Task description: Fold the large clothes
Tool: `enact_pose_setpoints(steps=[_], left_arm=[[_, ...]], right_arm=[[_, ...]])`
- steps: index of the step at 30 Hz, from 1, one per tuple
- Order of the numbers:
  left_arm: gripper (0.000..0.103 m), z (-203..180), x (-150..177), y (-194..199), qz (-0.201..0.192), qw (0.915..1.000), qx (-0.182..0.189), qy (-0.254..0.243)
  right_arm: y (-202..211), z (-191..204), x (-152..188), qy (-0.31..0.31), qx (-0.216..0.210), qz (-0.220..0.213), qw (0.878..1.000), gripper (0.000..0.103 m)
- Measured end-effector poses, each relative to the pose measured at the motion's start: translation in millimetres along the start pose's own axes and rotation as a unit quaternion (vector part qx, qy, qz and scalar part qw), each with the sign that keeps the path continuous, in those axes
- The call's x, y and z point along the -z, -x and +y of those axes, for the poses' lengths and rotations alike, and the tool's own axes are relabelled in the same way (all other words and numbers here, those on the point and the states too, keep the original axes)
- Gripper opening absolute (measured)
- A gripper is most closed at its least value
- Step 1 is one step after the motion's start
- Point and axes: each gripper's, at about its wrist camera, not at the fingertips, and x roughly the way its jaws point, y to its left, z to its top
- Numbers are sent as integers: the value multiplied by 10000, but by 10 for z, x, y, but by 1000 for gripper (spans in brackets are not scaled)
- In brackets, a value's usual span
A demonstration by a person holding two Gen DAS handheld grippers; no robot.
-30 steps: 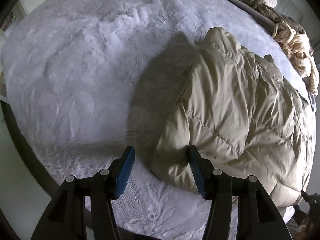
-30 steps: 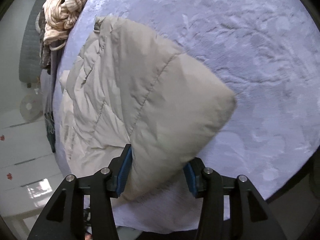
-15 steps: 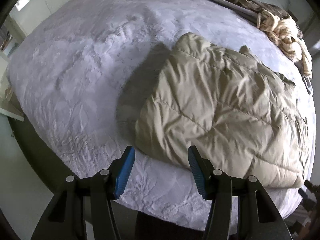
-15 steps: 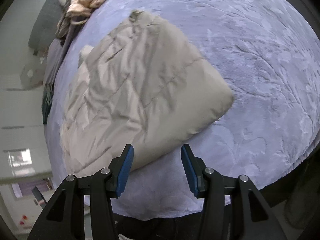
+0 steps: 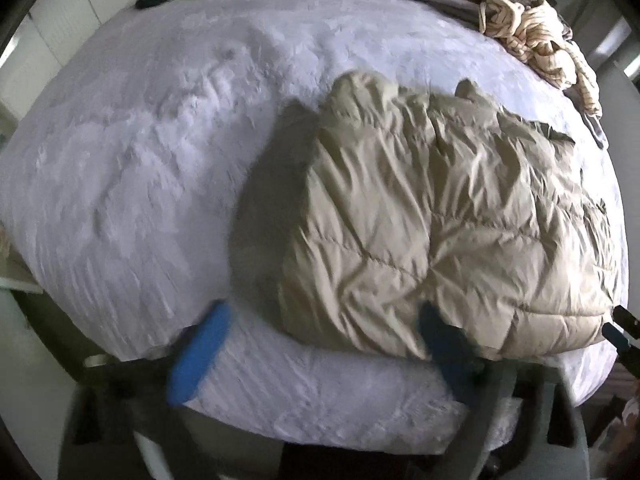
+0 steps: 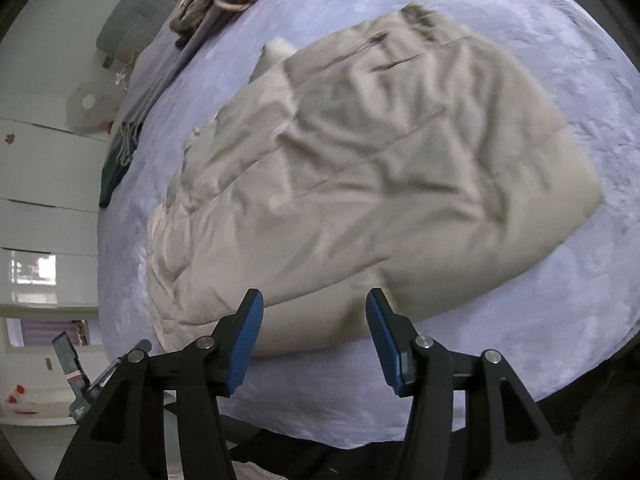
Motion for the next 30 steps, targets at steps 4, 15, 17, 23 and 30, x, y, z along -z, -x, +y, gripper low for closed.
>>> enact_pose_setpoints(steps=[4,15,17,23,30], left_arm=[[99,72,-127,-56,52,9998,37,-166],[103,40,-322,-208,48,9983,241,-527],[103,32,-349,-253,89,9979,300,-567],[103,90,-455,-459,225,9979,325,-510],[103,226,-618,-688,376,9923,1025,-577]], right_arm=[[-125,237,45,10,53,-27,10000,57],[-432,702,124,173,263,161,9994,64],[-485,764,116,215,286,202,9992,74],[-616,906,66,351,269,262,9987,85],[-810,1074,71,641,347,214,9971,86]])
